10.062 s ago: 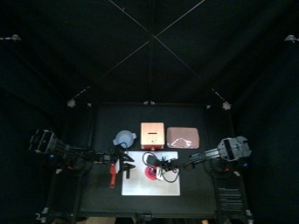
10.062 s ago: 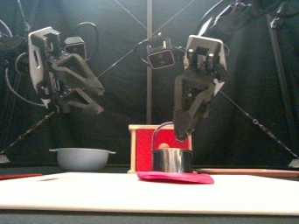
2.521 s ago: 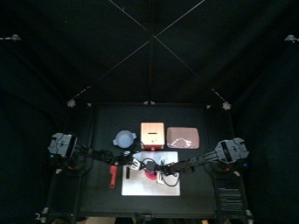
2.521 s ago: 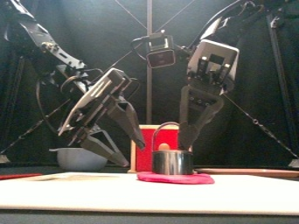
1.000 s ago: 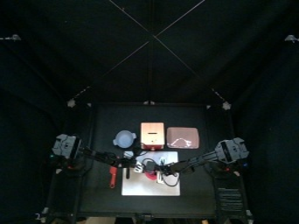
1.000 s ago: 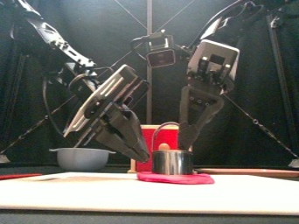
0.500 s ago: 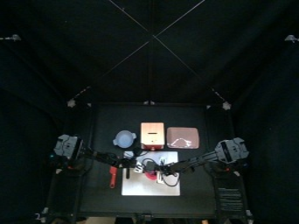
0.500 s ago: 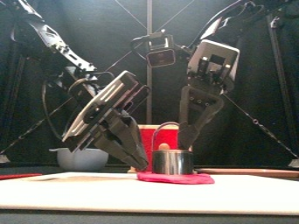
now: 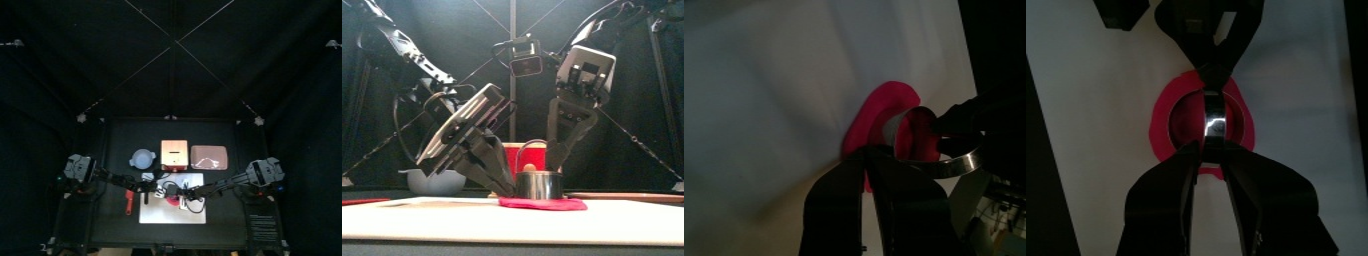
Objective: Get the cutter from the drawer then cut the dough then place the extra dough in the bowl
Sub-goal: Cut the dough
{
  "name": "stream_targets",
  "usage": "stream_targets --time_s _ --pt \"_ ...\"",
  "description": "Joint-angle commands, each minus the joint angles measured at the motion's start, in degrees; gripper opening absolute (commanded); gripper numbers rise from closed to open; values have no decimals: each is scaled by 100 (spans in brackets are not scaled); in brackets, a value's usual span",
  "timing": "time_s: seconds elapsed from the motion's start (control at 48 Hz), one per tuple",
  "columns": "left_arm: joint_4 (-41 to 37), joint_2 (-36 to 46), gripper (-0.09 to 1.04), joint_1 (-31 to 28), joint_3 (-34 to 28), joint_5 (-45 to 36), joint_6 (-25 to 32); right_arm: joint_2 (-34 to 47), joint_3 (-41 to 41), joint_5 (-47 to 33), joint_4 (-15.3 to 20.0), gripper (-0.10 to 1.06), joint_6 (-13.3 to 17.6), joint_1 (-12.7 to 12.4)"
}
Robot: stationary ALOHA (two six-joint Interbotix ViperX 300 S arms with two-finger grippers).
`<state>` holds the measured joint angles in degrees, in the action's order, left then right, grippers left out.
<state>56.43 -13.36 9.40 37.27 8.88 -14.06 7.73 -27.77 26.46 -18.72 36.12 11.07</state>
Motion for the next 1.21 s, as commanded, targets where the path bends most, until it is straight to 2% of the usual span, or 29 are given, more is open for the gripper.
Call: stream_targets --time_s 0.021,0.229,0.438,0.75,1.208 --pt "0 53 45 9 -70 18 0 -229 79 -9 0 61 9 -9" --pt "0 53 45 9 -53 18 0 -229 88 -9 0 54 0 0" --pt "0 53 45 9 -35 18 0 -281 97 -9 -26 54 -18 18" --pt "18 44 45 9 -26 18 0 -308 132 -9 -246 53 44 35" --pt "18 44 45 0 -18 18 0 -360 158 -18 -246 53 53 79"
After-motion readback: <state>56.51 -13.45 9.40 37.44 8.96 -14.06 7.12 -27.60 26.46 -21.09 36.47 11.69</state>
